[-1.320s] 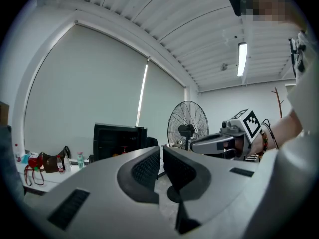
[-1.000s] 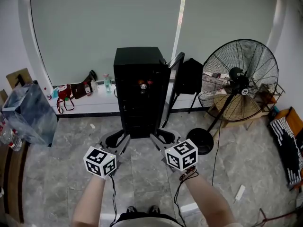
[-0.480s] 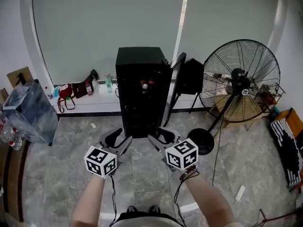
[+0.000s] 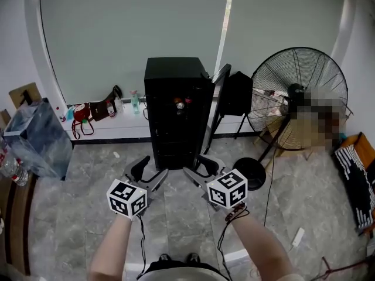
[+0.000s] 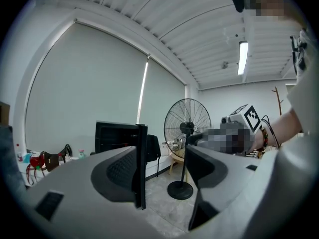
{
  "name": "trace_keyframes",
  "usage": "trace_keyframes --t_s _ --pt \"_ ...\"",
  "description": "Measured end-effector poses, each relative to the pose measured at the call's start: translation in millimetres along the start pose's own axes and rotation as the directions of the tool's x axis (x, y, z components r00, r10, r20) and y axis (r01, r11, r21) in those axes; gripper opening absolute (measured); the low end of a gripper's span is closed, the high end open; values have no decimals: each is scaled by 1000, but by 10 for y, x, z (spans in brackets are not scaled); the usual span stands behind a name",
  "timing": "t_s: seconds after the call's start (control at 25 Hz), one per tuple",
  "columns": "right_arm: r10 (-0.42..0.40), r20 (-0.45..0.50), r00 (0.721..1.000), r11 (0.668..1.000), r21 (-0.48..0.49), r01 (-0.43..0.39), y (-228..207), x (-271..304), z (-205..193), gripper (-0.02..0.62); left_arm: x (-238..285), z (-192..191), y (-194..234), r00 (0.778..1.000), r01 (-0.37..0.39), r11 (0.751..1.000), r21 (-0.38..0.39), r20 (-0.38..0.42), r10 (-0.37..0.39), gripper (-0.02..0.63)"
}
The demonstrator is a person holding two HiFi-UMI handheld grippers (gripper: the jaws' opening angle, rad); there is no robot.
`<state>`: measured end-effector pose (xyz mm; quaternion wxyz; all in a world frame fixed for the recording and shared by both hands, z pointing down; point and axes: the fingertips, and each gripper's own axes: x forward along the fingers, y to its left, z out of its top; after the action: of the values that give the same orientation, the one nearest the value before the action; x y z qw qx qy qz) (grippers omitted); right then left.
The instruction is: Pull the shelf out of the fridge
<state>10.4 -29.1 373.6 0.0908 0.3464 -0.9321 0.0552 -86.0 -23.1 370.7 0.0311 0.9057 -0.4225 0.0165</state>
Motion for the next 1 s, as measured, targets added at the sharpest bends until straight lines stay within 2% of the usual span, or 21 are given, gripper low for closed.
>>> trace_keyframes --t_s 0.16,0.4,0.68,1.0 --pt "12 -3 1000 1000 5 -12 43 8 -14 268 7 -15 -20 1000 12 1000 13 -18 -12 333" --pt "-12 13 1000 1000 -10 12 54 4 11 314 3 -29 -48 999 38 999 2 -26 -38 374" --pt "-29 18 999 1000 -9 29 50 -11 18 331 -17 -55 -11 999 41 999 -1 -33 -41 402" --pt "-56 22 998 998 12 55 47 68 35 331 -47 -29 75 998 58 998 0 -29 -58 404"
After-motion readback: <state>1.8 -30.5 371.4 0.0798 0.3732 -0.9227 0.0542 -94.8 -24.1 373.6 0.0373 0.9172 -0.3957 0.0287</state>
